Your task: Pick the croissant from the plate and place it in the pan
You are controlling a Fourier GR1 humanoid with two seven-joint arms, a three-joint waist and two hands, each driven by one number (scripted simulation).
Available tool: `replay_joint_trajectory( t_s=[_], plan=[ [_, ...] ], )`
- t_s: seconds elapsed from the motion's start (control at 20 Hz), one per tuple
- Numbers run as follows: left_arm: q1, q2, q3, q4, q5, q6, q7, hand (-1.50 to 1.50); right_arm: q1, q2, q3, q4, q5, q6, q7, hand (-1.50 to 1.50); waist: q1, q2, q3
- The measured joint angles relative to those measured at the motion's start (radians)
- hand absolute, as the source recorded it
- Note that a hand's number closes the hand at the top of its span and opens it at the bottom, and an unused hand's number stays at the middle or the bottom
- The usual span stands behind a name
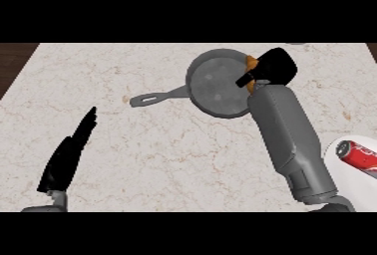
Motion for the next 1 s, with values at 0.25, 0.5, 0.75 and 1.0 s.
replay_joint_trajectory(
  t_s=[0.25, 0.5, 0.75, 1.0],
  plan=[
    [-0.010, -0.007, -0.014, -0.002, -0.010, 0.002, -0.005, 0.00, -0.023, 0.004, -0.136, 0.063, -0.179, -0.140, -0.044, -1.50, 0.017, 0.006, 0.002],
    [-0.014, -0.012, -0.021, -0.005, -0.013, 0.000, 0.003, 0.00, -0.045, 0.005, -0.192, 0.111, -0.279, -0.335, -0.170, -1.50, 0.028, 0.007, 0.002],
    [-0.004, -0.017, -0.020, 0.011, -0.019, 0.009, -0.013, 0.00, -0.056, 0.002, -0.217, 0.121, -0.296, -0.540, -0.298, -1.50, 0.015, 0.004, 0.001],
    [0.011, -0.014, -0.010, 0.010, -0.019, 0.013, -0.014, 0.00, -0.057, -0.002, -0.270, 0.130, -0.308, -0.721, -0.361, -1.50, -0.005, -0.005, 0.000]
  ],
)
